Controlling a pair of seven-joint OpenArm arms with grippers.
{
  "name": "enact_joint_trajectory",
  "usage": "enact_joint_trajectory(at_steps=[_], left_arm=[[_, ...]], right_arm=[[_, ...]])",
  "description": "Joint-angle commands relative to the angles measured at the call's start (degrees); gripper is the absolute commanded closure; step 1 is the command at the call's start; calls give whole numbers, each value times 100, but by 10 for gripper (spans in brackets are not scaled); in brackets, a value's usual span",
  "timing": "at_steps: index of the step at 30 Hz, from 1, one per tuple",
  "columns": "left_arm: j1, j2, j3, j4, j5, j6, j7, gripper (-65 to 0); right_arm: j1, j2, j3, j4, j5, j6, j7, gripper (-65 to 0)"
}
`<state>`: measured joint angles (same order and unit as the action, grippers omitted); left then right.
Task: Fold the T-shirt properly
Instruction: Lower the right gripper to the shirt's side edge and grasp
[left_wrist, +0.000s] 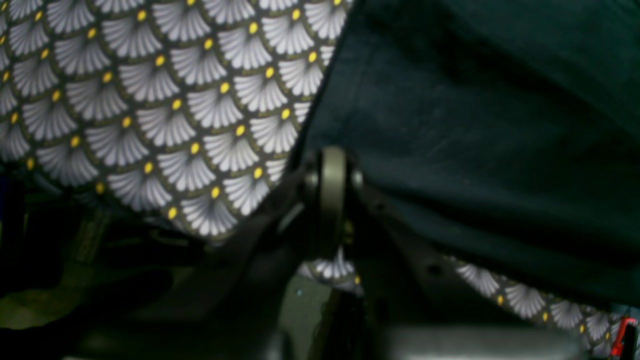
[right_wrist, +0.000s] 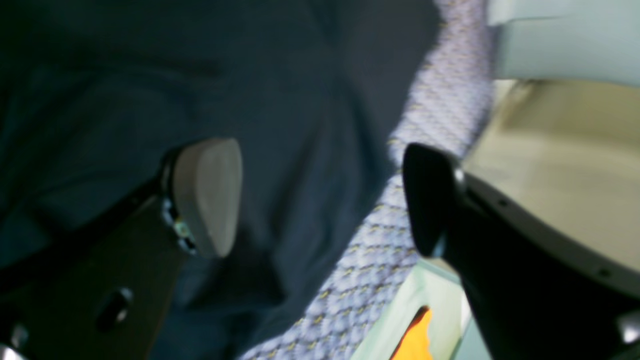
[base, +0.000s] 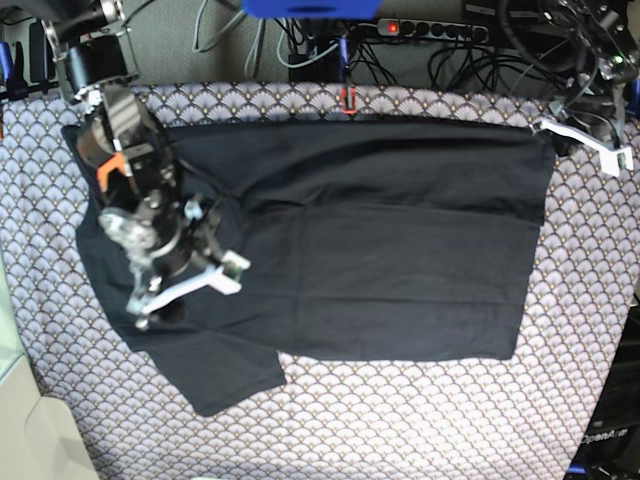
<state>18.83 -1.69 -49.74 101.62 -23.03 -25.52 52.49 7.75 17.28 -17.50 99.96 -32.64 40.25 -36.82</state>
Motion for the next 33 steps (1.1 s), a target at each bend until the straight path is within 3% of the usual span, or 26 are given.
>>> enact_joint_trajectory(at_steps=[1, 8, 12, 15, 19, 26, 33], left_arm=[[-24, -55, -24, 119, -75, -11, -110, 0], [-621, -125, -24, 128, -58, 16, -93, 0], [-1360, -371, 28, 119, -14, 51, -75, 0], [-2090, -653, 266, 49, 48, 68, 276, 0], [-2951, -802, 679, -101, 663, 68, 646, 0], [-3769, -776, 1514, -663, 1955, 68, 637, 0], [-4173, -776, 1637, -1551, 2386, 68, 101, 0]], right_arm=[[179, 35, 163, 188, -63, -25, -6, -507], [786, 35, 1314, -119, 297, -25, 187, -507], [1348, 35, 1991, -1289, 605, -25, 592, -507], [1920, 0, 2352, -2502, 631, -25, 899, -507], [2465, -88, 2677, -3838, 640, -25, 1348, -507], [3168, -203, 3336, -5368, 623, -25, 1726, -511], [3880, -176, 3600, -7029, 623, -25, 2499, -508]])
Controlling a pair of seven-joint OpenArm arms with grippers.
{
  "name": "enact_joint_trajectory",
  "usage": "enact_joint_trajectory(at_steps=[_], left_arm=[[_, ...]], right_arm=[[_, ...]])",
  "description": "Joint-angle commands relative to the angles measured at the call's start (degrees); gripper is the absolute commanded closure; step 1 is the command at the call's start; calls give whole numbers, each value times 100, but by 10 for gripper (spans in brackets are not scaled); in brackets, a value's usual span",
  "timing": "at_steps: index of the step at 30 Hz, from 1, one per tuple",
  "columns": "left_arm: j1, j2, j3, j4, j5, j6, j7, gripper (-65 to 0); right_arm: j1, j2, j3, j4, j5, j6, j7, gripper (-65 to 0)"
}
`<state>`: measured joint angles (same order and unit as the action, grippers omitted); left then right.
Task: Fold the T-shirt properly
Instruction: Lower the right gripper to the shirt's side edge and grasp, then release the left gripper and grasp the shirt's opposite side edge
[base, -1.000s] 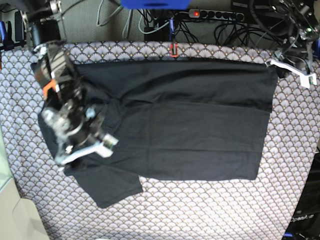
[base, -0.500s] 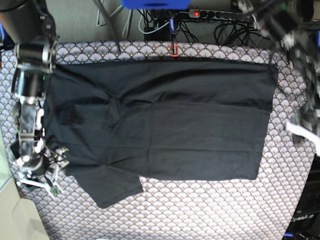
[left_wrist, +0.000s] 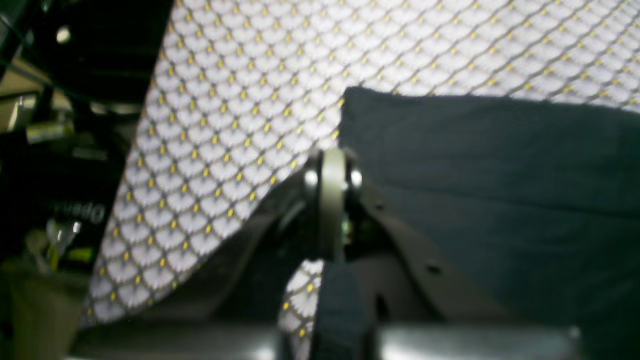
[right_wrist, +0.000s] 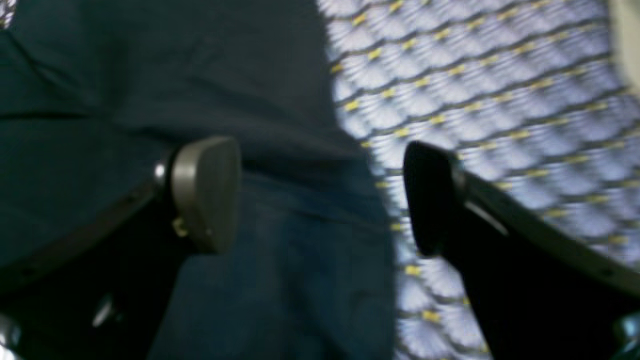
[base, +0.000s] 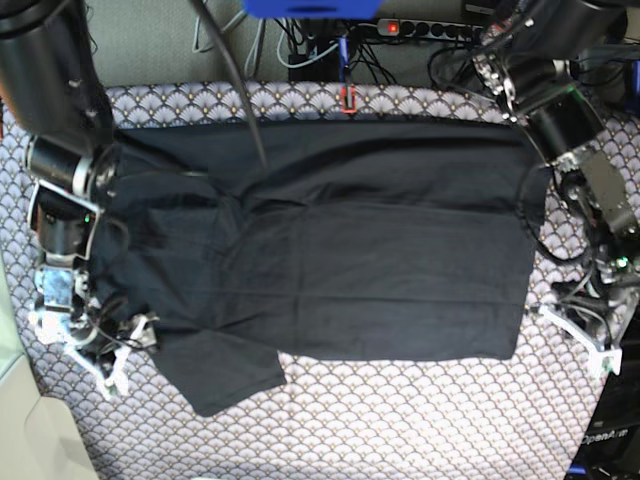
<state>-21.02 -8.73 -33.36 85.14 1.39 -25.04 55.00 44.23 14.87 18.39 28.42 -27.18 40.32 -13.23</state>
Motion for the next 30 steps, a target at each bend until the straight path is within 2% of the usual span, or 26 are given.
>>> enact_joint_trajectory(at_steps=[1, 6, 13, 17, 20, 25, 30], left_arm=[[-233, -72, 9, 0, 33, 20, -195, 0], [-268, -98, 9, 35, 279, -6, -195, 0], [189, -72, -9, 633, 235, -24, -177, 0], [453, 86, -26, 1002, 235, -33, -177, 0], [647, 130, -26, 1257, 235, -33, -177, 0], [884, 201, -26, 1477, 235, -33, -177, 0], [1130, 183, -35, 1679, 235, -41, -177, 0]], right_arm=[[303, 73, 11, -95, 76, -32, 273, -508], [338, 82, 11, -350, 76, -32, 853, -510], [320, 442, 416, -385, 76, -32, 1082, -511], [48, 565, 556, -394, 76, -32, 1161, -511], [-216, 565, 565, -394, 76, -32, 1222, -511], [-629, 513, 565, -394, 76, -32, 1644, -510], [-665, 460, 565, -394, 76, -32, 1644, -508]])
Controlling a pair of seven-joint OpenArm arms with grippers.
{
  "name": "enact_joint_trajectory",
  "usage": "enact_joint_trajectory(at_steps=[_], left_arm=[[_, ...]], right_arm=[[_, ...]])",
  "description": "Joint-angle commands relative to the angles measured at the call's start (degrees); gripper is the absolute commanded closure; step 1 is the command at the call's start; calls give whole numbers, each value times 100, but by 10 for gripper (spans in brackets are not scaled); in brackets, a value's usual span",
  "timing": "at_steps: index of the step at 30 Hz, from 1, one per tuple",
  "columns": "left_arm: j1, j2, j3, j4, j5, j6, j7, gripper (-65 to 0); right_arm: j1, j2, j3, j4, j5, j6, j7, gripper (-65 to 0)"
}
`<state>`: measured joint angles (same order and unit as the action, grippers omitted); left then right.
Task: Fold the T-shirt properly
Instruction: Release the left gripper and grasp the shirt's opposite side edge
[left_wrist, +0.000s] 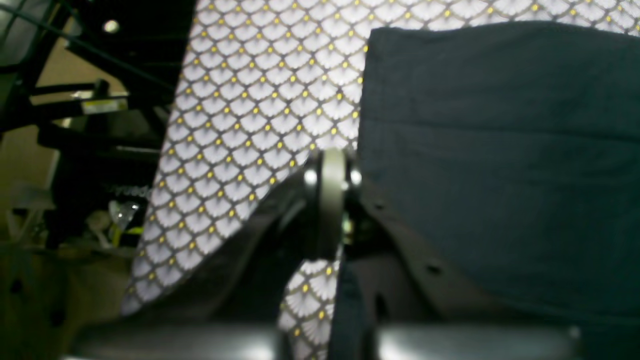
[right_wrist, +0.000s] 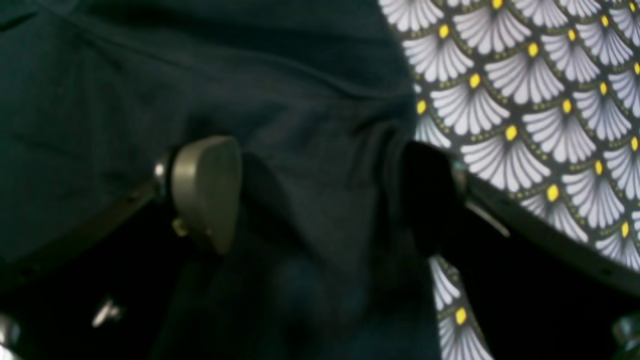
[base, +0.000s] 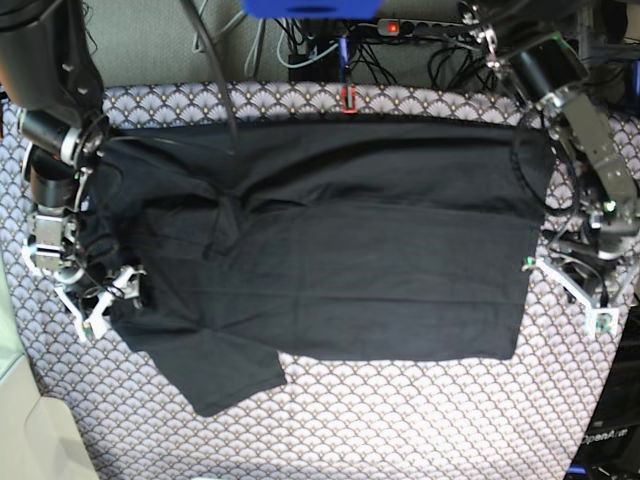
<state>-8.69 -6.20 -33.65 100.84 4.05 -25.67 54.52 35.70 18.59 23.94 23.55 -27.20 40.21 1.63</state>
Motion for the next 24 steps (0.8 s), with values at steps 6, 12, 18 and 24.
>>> enact_joint_trajectory(at_steps=[6, 12, 18, 24], left_arm=[[-32, -79, -7, 198, 12, 22, -129, 0], [73, -79, -7, 198, 12, 31, -129, 0], [64, -62, -7, 198, -14, 48, -129, 0], [38, -53, -7, 171, -23, 66, -164, 0]], right_arm=[[214, 80, 10, 93, 78, -21, 158, -507], [214, 88, 10, 93, 78, -21, 167, -505], [179, 80, 10, 93, 78, -21, 167, -401], [179, 106, 1, 93, 78, -21, 158, -205]])
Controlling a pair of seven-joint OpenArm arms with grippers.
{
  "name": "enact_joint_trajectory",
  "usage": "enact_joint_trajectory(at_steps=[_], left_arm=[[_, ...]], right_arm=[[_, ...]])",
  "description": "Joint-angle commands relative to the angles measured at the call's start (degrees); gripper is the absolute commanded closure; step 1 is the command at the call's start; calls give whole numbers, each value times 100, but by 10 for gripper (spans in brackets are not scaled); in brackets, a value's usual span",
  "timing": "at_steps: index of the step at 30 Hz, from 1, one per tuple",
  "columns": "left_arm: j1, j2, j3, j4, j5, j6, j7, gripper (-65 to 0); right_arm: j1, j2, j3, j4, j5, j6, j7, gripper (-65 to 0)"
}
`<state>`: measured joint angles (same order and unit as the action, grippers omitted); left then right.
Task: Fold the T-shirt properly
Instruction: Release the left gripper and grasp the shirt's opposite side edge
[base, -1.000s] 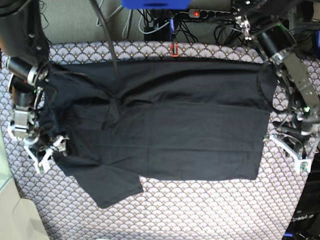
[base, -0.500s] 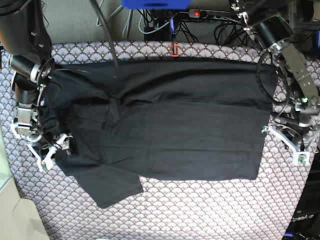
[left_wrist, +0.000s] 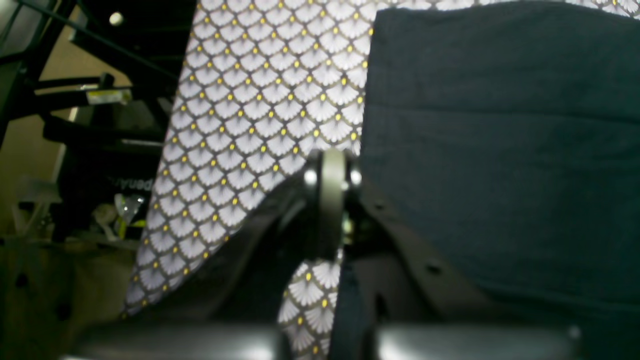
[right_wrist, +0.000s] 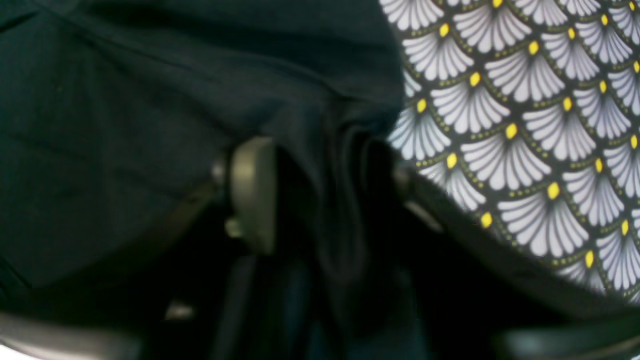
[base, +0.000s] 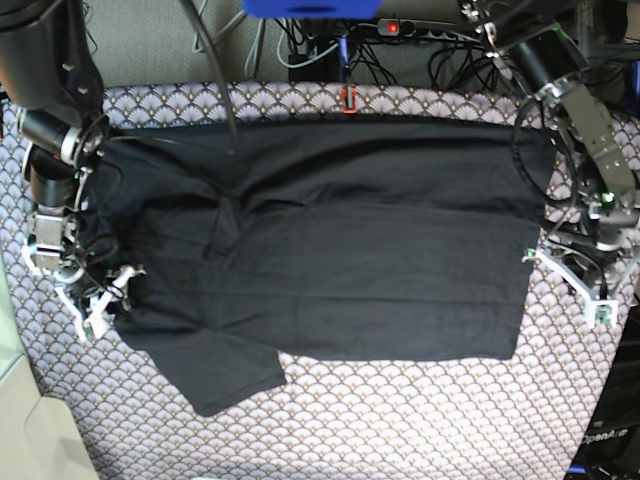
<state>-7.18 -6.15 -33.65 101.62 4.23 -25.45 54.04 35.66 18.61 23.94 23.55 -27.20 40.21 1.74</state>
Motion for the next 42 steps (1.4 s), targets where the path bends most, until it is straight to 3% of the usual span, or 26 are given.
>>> enact_joint_trajectory(at_steps=[1, 4, 9, 17, 19, 23, 26, 32, 34, 36, 38, 42], left_arm=[[-122, -57, -7, 66, -41, 44, -134, 0], [-157, -57, -7, -83, -41, 53, -178, 0], [-658, -57, -7, -1270, 3, 62, -828, 0], [-1405, -75, -7, -2580, 3, 62, -1409, 0], [-1537, -101, -7, -2976, 3, 62, -1734, -54], [-1845, -215, 2, -3767, 3, 62, -2472, -281], [-2056, -259, 2, -4329, 3, 62, -2929, -390], [-2451, -330, 2, -5595, 3, 71, -3984, -404], [-2697, -426, 11, -6228, 3, 325, -4354, -404], [-2935, -550, 20, -6940, 3, 906, -4714, -404], [-3128, -646, 37, -7626, 3, 1257, -5171, -404], [-3278, -681, 231, -8215, 12, 1292, -5672, -404]], right_arm=[[183, 104, 1, 93, 78, -21, 147, -174], [183, 104, 1, 93, 78, -21, 147, -100], [183, 95, 1, 93, 78, -21, 147, -14], [175, 86, 1, 93, 78, -21, 130, 0], [131, 86, 1, 93, 78, -21, 112, 0], [34, 77, -8, 102, 70, -21, 121, 0], [34, 77, -8, 102, 70, -21, 103, 0], [25, 86, -16, 102, 61, -21, 94, 0], [25, 104, -16, 102, 61, -21, 94, 0], [25, 104, -16, 102, 61, -21, 94, 0], [25, 95, -16, 102, 61, -21, 94, 0], [16, 104, -16, 102, 61, -21, 6, 0]])
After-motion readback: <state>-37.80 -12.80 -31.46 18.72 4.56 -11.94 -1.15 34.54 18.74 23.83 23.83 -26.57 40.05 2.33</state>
